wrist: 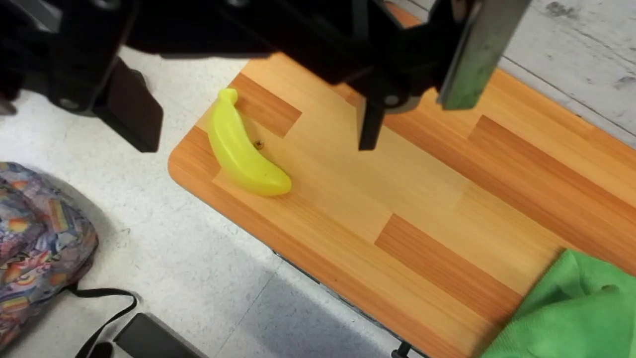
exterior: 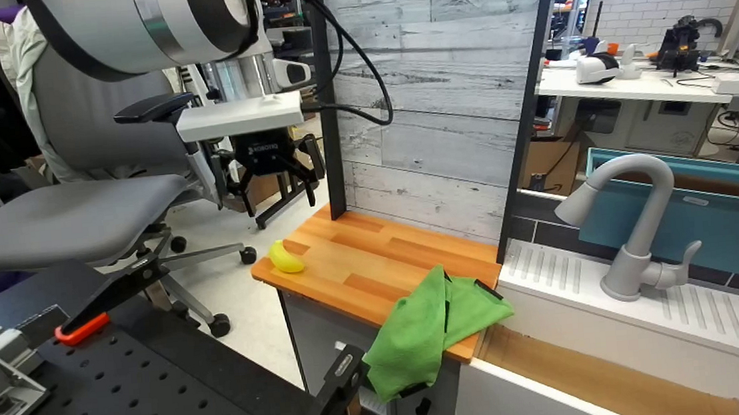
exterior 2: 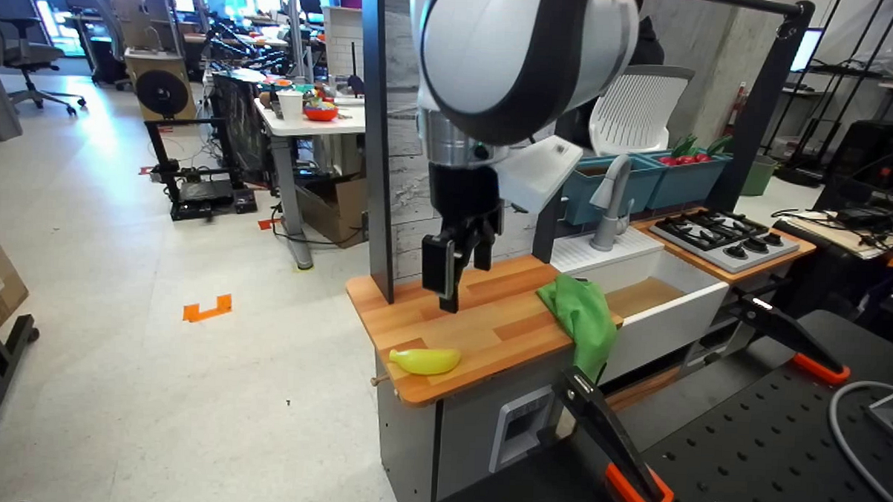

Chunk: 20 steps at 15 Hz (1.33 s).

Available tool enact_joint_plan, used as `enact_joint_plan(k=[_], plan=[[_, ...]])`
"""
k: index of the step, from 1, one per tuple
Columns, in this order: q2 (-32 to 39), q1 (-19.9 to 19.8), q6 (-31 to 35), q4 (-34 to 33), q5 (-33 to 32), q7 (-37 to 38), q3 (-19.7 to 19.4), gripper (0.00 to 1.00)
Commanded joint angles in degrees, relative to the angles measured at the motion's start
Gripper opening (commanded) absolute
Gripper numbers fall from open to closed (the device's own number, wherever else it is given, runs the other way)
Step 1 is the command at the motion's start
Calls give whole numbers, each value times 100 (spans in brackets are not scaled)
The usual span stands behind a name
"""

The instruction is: Pick up the banana and put it on the right side of the counter

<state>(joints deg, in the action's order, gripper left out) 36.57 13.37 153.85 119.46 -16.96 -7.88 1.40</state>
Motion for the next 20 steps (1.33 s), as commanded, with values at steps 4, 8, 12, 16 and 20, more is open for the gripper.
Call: enact_joint_plan(k=[4,8,12,16,20], plan=[[1420,594,-757,-1532,-474,207,-254,100],[2033,759,-1199,-2210,-619,188,-316,100],[2419,818,-1477,-2667,-731,135,-330,66],[2552,824,-1652,-2906,-801,108,-316,35],[2519,811,-1655,-2945,-836,97,-316,8]])
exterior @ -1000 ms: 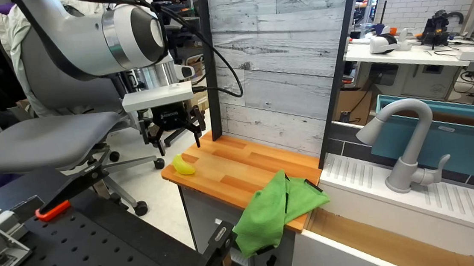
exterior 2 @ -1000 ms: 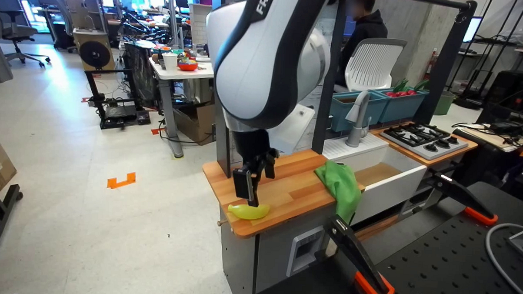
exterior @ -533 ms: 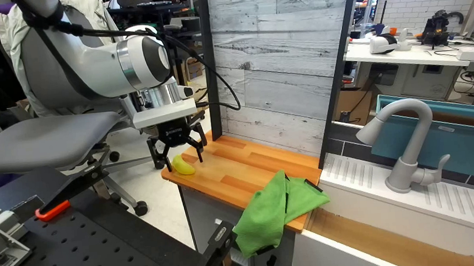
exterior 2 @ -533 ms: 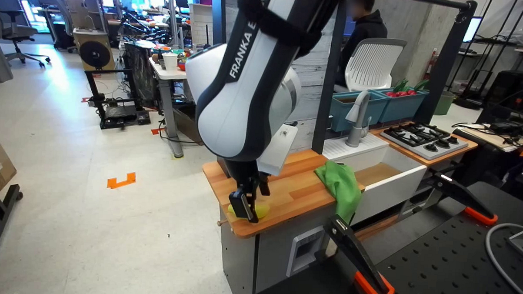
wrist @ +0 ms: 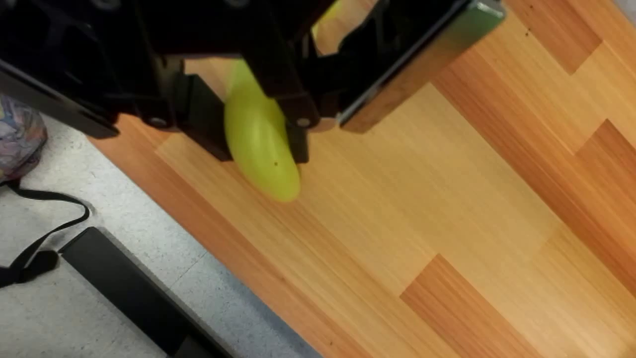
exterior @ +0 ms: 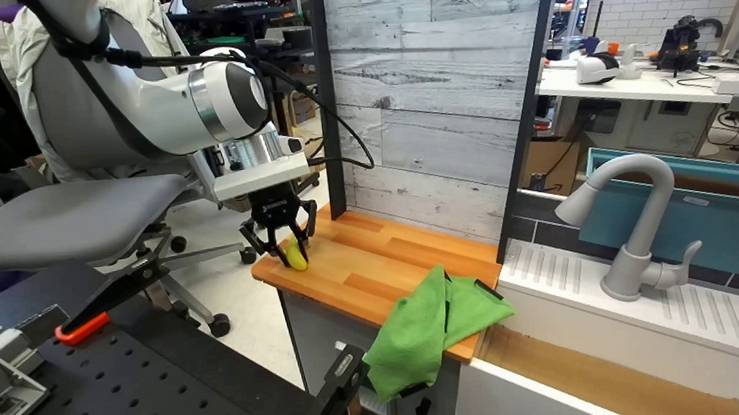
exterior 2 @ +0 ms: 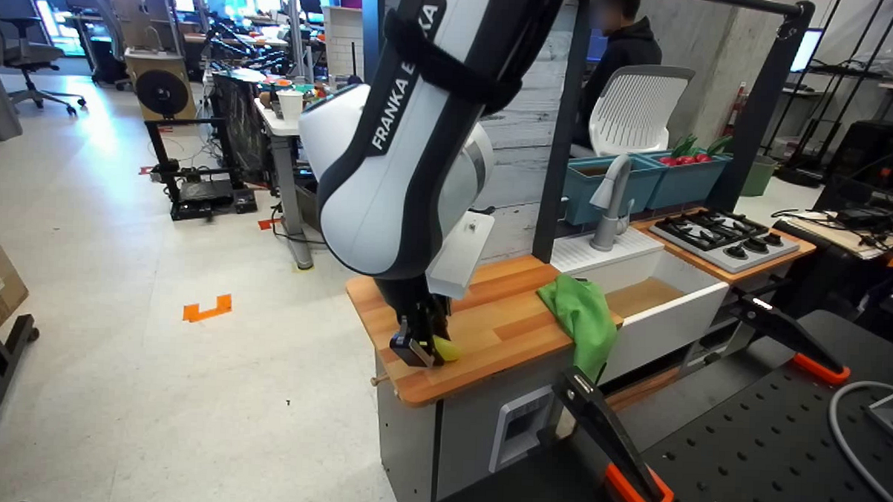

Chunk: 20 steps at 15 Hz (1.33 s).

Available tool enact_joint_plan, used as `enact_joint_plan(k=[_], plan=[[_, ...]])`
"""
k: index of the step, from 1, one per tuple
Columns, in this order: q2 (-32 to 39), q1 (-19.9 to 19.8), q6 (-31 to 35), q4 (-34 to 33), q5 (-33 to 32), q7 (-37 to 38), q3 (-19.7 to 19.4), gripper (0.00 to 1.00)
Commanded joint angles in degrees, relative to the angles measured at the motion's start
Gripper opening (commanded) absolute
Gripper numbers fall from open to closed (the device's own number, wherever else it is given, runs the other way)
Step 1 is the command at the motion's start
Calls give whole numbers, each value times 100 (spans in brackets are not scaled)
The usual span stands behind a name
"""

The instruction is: Pick up the banana and put it on the right side of the counter

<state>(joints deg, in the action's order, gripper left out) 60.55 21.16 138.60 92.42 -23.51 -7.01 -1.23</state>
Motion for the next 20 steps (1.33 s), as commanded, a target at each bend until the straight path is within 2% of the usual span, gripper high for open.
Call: enact_joint_plan(k=[1,7,11,14,20], plan=[[111,23,-116,-242,-185,6,-57,8],[-234,-106,121,93,-180,-26,-49,7],[-657,-420,383,393,-93,-133,-24,7],[-906,-857,508,461,63,-367,57,7],[-876,-1902,175,68,631,-1157,343,7]])
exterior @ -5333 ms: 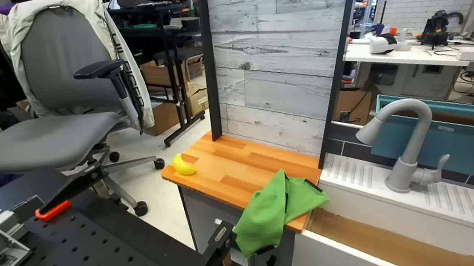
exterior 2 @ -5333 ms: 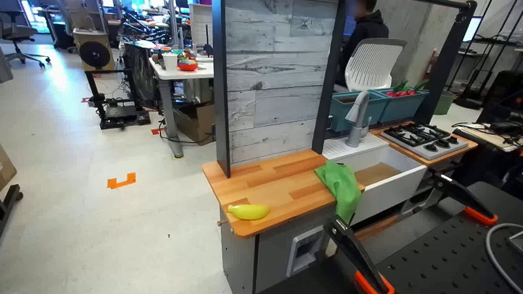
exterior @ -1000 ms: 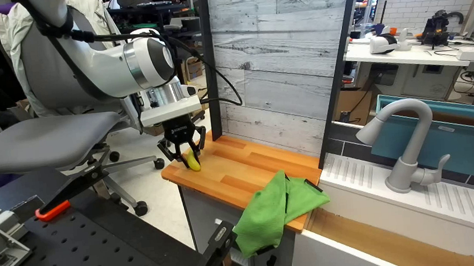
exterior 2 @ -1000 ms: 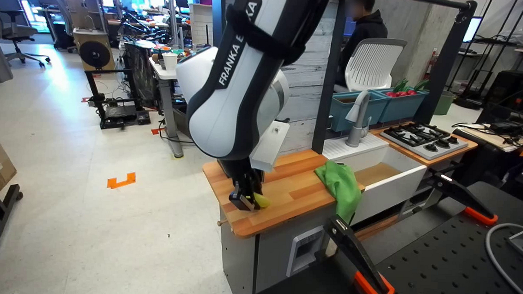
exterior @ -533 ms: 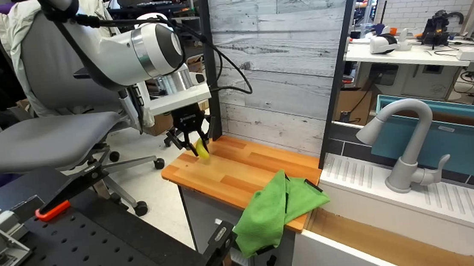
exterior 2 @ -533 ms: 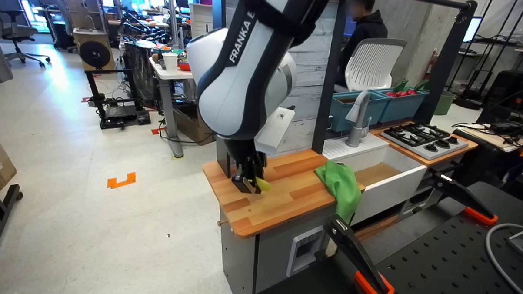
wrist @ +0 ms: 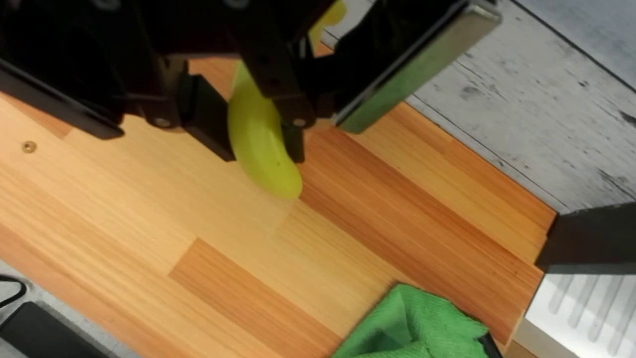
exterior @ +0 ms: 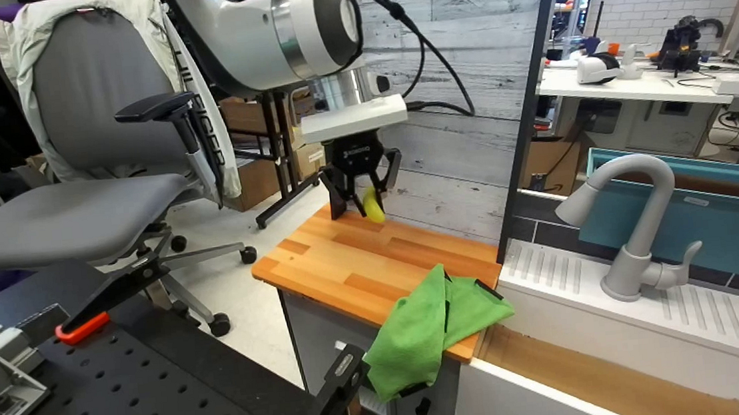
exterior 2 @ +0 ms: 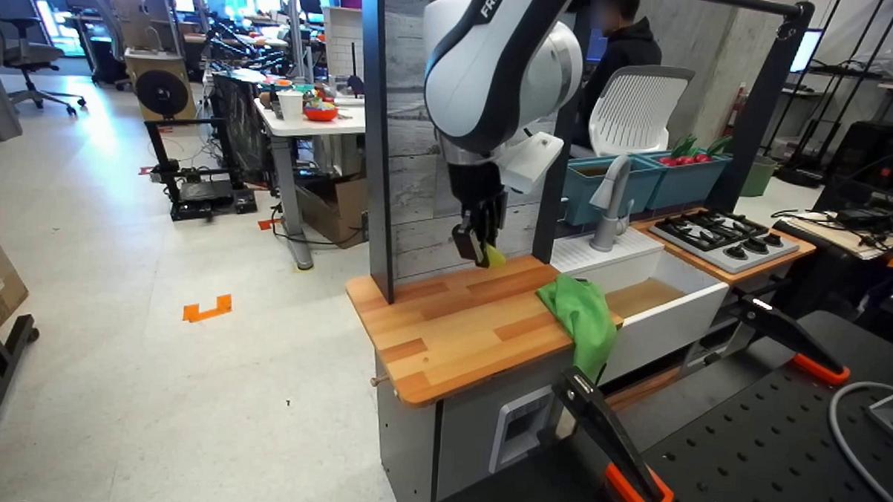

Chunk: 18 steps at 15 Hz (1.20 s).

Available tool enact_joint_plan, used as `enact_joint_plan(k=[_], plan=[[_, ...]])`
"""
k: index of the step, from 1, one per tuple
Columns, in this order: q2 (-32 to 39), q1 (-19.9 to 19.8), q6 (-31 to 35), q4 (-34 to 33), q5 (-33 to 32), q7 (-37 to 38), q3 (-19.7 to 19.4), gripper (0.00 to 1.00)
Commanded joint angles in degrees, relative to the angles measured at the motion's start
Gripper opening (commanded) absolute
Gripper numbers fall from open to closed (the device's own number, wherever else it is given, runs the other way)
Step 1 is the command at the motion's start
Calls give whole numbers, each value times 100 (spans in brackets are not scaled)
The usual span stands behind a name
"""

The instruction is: Pick up the banana and put it on the right side of the counter

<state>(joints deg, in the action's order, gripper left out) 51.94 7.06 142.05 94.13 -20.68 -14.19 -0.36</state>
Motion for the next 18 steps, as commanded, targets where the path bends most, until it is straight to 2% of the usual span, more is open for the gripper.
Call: enact_joint_plan(k=[1,6,9,13,18], plan=[[49,-620,-233,-188,465,-523,282,7],[419,-1105,-534,-622,937,-742,318,7],[751,-1241,-827,-1023,1083,-708,276,7],[1237,-1221,-1121,-1560,1114,-522,187,7],[1725,-983,-1026,-1908,993,-207,76,7]])
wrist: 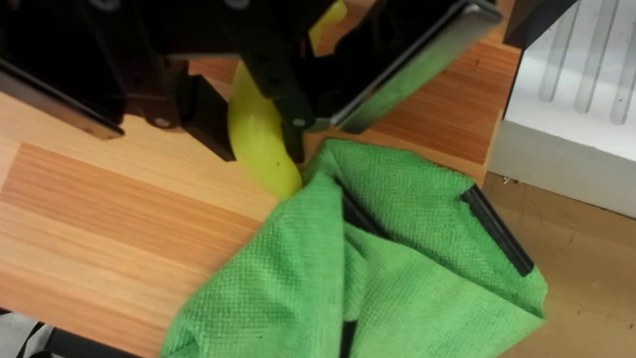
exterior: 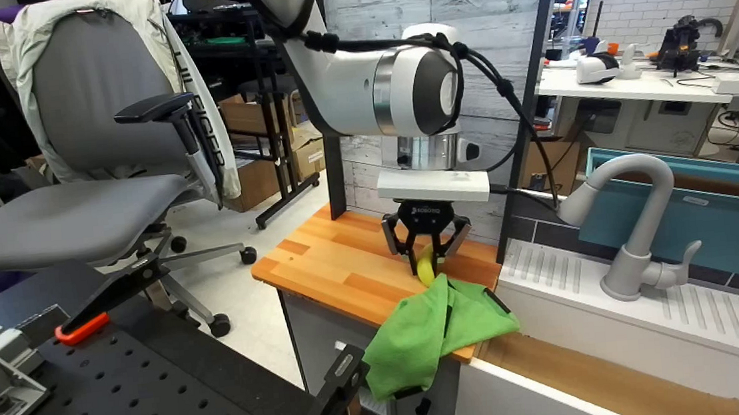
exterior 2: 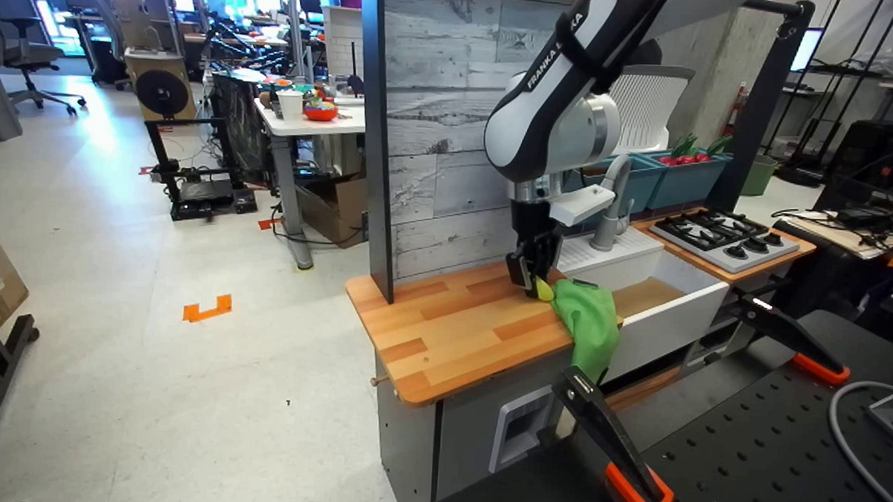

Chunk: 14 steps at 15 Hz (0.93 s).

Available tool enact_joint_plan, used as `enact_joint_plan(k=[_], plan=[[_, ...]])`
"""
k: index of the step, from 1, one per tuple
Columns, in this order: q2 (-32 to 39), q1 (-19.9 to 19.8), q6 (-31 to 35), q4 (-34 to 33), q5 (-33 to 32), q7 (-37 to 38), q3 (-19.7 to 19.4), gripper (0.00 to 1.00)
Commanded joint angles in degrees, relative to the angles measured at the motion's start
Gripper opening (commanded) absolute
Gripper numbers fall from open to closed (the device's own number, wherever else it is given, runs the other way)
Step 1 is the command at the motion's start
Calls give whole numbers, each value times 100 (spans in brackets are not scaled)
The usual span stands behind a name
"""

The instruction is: Pick up the banana and put it on the right side of the counter

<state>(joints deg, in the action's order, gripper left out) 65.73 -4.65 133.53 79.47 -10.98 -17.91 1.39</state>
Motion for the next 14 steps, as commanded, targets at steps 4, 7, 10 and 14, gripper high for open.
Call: enact_joint_plan(k=[4,7,10,14], plan=[[452,356,-411,-657,-18,336,-195,57],[515,421,-543,-782,-16,398,-233,65],[559,436,-587,-870,-1,403,-238,86],[515,424,-607,-831,36,442,-214,100]])
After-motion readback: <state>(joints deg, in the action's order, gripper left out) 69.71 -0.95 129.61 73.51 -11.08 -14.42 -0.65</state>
